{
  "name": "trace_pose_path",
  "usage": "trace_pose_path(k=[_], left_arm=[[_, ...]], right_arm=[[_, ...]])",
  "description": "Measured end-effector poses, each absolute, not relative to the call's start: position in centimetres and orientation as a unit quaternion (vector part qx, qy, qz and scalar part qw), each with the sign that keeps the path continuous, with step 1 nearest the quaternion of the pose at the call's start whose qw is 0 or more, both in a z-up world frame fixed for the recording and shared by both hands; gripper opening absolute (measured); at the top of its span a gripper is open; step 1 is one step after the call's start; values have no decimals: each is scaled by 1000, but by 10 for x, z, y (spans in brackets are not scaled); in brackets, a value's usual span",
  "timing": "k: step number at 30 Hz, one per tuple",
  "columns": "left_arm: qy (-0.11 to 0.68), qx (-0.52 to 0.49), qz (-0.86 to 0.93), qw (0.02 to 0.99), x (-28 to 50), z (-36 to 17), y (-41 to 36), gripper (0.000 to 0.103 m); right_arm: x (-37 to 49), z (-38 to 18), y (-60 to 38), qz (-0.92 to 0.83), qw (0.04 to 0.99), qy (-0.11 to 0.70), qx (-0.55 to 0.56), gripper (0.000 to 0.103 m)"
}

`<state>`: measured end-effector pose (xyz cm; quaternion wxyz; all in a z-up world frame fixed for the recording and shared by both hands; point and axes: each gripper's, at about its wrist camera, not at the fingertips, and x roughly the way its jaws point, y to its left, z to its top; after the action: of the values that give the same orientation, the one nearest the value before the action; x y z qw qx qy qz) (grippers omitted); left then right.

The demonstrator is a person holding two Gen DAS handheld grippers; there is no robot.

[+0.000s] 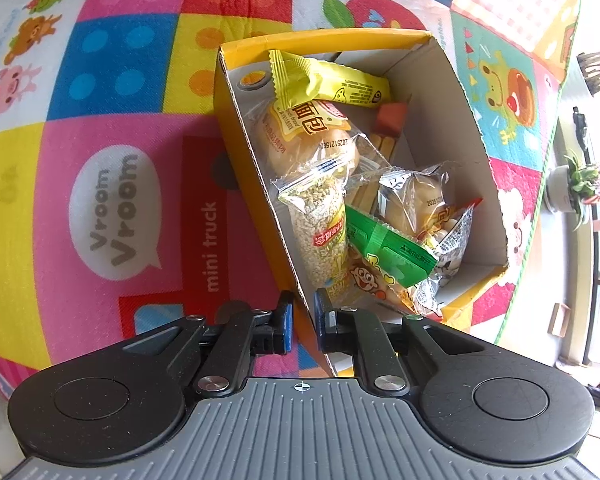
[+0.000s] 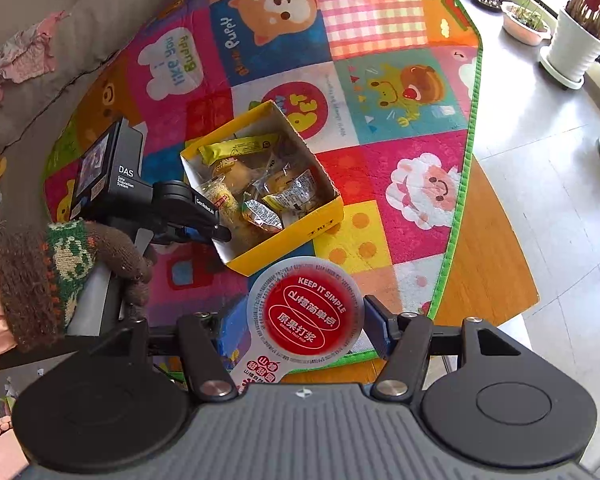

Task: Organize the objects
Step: 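Carry the red round candy into the box and release it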

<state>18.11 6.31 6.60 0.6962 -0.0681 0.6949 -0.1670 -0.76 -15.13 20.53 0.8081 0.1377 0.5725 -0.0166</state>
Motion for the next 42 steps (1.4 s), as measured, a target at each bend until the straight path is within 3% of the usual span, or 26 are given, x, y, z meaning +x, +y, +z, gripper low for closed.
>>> trace_pose_path(k=[27, 37, 42], left_arm=[[677, -190, -138, 698, 192, 59, 90, 15], [676, -202, -105, 701, 187, 61, 90, 13], [672, -195, -95, 708, 185, 66, 86, 13]], right_arm=[[54, 229, -116, 72, 810, 582, 27, 61], [117, 226, -123, 123, 816, 564, -24, 61], [171, 224, -130, 138, 826, 546, 4, 62]])
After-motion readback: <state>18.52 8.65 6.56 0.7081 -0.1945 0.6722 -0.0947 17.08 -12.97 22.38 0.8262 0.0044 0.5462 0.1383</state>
